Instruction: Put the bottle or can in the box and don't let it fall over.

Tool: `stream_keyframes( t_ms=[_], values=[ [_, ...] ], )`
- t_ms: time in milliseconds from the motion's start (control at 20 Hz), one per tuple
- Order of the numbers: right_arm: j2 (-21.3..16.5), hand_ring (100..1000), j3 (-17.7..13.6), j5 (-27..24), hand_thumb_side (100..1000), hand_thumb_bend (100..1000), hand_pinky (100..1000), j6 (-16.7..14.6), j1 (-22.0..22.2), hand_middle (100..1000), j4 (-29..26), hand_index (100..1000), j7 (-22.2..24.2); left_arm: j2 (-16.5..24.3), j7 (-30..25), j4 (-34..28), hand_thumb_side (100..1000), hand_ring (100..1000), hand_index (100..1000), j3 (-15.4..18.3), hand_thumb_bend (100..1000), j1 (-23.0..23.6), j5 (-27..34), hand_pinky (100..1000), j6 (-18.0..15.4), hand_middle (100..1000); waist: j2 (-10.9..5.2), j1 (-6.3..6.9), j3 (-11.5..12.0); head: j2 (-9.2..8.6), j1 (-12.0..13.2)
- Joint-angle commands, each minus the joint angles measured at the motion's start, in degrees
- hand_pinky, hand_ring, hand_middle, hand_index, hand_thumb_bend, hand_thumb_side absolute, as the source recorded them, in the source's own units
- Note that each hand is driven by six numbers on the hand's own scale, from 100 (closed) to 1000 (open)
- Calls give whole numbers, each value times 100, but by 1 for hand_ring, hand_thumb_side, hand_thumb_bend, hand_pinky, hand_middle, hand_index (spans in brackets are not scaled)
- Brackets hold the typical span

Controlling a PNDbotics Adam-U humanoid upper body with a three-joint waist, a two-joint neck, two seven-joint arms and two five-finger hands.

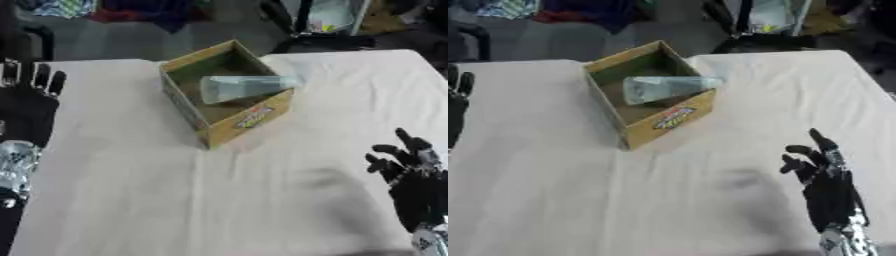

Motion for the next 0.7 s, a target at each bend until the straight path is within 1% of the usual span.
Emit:
stream_keyframes(
  t_ms=[50,150,250,450,700],
  values=[
    [-124,438,26,-32,836,100,892,10,-8,609,-49,1000,26,-174,298,-308,856,495,1000,175,297,271,-305,517,96,264,-154,-3,-18,52,33],
    [-121,438,49,-43,835,100,892,23,12,609,-34,1000,49,-255,484,-516,868,510,1000,187,295,573,-491,523,179,273,-195,-12,-45,96,80],
    [-117,438,66,-56,834,100,892,27,20,609,-32,1000,70,-337,674,-720,867,515,1000,169,309,763,-681,525,274,276,-222,-13,-75,114,112],
    [-119,438,73,-64,835,100,892,31,36,608,-26,1000,84,-478,1057,-908,856,511,998,83,337,822,-1065,524,385,281,-229,-21,-78,98,85],
    [-117,438,75,-83,835,100,892,31,41,608,-31,1000,93,-575,1500,-1051,866,544,991,-41,332,820,-1560,529,449,314,-222,-25,-96,96,116]
  ],
)
